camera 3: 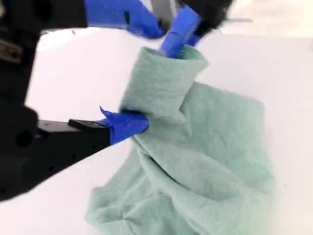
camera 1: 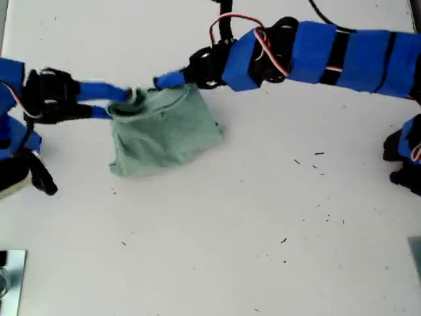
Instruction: Fold t shirt
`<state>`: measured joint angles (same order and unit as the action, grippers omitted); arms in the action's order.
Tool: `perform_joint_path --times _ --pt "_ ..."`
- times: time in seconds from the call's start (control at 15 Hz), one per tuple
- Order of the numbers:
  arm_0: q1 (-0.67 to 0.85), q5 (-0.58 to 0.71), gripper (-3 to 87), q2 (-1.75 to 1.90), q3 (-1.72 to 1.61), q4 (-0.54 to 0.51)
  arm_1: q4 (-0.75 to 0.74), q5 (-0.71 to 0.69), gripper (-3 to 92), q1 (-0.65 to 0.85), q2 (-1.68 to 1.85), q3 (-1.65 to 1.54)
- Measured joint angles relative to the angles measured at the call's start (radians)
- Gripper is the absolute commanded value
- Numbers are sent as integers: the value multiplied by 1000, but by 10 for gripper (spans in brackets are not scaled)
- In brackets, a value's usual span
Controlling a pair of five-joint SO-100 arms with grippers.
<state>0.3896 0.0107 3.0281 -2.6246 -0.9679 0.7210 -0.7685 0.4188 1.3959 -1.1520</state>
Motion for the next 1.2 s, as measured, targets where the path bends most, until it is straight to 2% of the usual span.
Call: perform_joint_path --times 0.13,0.27,0.33,0.47,0.67,0.87,0.93,1.0,1.07,1.2 --pt "26 3 293 219 -100 -17 -31 38 188 60 140 -133" --pt "8 -34 283 394 -221 -34 -164 87 171 107 457 -503" --pt "-20 -52 286 489 -268 -64 -176 100 160 137 641 -706" --pt "-34 -72 281 560 -302 -129 -100 107 147 129 973 -1026" --pt "-97 -97 267 574 -394 -133 69 189 123 124 1430 -1448" --pt "-239 -118 203 574 -543 -123 382 347 63 37 1948 -1835" --pt "-314 -103 203 566 -580 -103 494 387 59 5 2039 -1878" --pt "-385 -8 202 569 -595 -92 568 440 61 -2 2056 -1905" --pt "-439 69 202 571 -601 -87 586 442 66 -3 2057 -1910" --pt "-581 98 201 571 -607 -87 603 370 62 25 2088 -1910"
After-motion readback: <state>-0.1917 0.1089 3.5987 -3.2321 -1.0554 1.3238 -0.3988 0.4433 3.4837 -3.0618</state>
